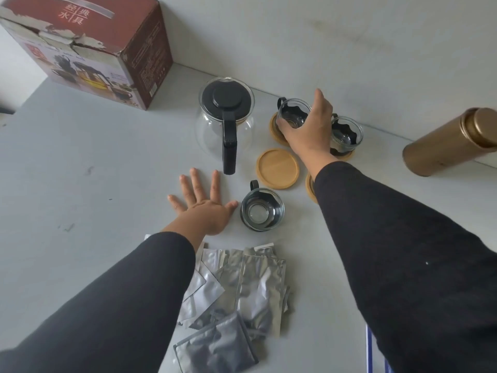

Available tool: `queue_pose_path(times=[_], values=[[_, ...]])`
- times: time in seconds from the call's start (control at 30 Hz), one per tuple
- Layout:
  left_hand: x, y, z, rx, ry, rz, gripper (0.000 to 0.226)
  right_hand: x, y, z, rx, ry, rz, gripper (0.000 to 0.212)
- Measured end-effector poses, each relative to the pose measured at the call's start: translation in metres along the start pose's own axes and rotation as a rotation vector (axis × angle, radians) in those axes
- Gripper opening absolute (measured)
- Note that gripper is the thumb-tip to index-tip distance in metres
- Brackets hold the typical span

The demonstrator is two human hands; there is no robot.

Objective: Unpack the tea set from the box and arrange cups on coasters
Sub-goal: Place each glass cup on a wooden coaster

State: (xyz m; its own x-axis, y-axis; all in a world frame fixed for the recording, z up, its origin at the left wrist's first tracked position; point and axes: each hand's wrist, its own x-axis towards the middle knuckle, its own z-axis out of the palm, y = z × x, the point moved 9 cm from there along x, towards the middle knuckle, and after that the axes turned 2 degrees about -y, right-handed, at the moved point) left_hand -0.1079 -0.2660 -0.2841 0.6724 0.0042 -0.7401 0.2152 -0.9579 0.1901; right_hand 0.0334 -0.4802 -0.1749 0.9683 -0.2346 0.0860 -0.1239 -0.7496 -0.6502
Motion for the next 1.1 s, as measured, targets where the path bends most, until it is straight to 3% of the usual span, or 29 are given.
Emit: queue_pose_path(times=[0.23,0.37,0.53,0.67,0.87,1.1], values=[[-0.006,-0.001,-0.004,0.026,0.019,-0.007,0.075,-0.087,-0.026,-0.021,0.141,0.183,-0.119,0.071],[-0.009,-0.002,-0.004,0.028,0.052,0.005,0.076,-0.144,-0.022,-0.008,0.119,0.114,-0.131,0.076],[-0.009,-0.002,-0.003,0.040,0.080,0.020,0.075,-0.182,-0.006,0.020,-0.003,-0.115,-0.078,0.095],[-0.010,-0.001,-0.003,0.058,0.091,0.040,0.076,-0.190,0.008,0.031,-0.040,-0.170,-0.032,0.099],[-0.010,-0.001,-0.004,0.058,0.092,0.040,0.075,-0.175,0.004,0.023,-0.088,-0.193,-0.039,0.087],[-0.009,-0.001,-0.004,0.048,0.063,0.041,0.075,-0.123,-0.006,-0.003,-0.127,-0.141,-0.058,0.085]])
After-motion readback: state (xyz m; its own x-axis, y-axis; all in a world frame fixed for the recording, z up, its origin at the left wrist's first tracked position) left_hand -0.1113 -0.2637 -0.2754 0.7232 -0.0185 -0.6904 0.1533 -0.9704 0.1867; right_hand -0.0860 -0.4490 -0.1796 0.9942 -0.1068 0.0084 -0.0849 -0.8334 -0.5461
